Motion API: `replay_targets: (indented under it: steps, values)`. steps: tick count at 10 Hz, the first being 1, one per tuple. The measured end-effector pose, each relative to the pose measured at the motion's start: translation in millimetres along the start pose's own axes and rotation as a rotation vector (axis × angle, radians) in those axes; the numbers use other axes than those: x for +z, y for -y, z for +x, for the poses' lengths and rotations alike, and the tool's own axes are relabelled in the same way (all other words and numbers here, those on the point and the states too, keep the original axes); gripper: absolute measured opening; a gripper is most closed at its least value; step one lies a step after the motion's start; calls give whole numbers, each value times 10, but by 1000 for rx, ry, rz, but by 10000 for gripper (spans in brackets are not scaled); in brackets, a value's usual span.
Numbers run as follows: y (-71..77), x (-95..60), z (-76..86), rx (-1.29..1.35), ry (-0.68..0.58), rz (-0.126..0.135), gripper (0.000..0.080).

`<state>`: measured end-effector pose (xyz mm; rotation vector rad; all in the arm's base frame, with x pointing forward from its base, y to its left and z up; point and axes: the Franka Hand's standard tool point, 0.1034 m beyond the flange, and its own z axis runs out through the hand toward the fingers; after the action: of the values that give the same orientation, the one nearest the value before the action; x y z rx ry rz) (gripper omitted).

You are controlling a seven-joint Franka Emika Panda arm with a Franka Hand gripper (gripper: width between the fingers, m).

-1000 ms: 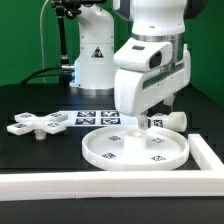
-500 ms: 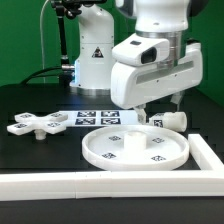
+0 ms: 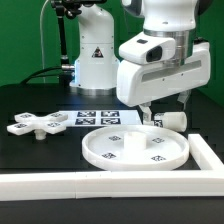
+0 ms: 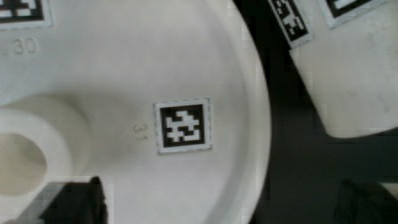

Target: Assemble round table

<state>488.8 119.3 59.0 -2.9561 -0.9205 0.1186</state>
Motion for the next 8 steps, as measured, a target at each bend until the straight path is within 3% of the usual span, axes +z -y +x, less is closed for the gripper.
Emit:
replay_targets:
  steps: [1,2,6,7,8]
  values:
    - [159,-32,40,-100,-8,-22,649]
    - [247,-42,52,-134,-6,-25,649]
    - [287,-22,23,-136,32,-12,649]
    - [339,-15,-28,-127,100,7,649]
    - [366,-1,-58,-160,166,-1,649]
